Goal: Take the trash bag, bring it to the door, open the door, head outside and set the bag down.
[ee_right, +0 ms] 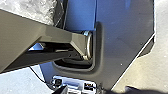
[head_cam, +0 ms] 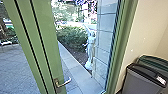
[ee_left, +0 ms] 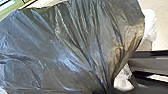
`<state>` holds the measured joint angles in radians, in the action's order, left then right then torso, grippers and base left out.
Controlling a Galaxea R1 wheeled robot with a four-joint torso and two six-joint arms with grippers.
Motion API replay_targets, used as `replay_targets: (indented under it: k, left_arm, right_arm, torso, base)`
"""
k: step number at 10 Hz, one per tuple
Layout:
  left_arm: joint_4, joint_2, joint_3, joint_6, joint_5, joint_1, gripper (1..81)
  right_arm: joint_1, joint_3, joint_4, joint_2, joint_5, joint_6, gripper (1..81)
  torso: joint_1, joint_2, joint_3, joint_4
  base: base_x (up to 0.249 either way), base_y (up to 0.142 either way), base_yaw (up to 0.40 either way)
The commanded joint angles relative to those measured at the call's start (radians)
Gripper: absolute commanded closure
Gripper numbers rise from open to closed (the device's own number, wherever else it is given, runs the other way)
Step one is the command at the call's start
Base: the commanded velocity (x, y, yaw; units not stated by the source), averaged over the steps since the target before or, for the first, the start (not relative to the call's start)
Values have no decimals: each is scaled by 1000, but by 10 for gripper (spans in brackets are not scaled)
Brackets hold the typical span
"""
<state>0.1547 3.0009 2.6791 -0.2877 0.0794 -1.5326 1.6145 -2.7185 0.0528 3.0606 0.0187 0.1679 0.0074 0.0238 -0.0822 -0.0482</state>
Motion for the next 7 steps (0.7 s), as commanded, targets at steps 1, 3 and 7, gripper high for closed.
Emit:
replay_targets:
  k: [1,3,7]
  left_arm:
    - [-4,-12,-8,-8,-59,28,811]
    - [-6,-19,-25,-8,-55,21,811]
    - [-6,-63,-96,-10,-52,12,811]
  right_arm:
    - [-27,11,-10,3,-63,7,10]
    - [-27,17,-8,2,-63,9,10]
    - [-20,117,-5,-59,-49,9,10]
  torso:
    - [0,0,0,0]
    - [0,0,0,0]
    - [0,0,0,0]
  base:
    - [0,0,97]
    - [0,0,97]
    - [0,0,97]
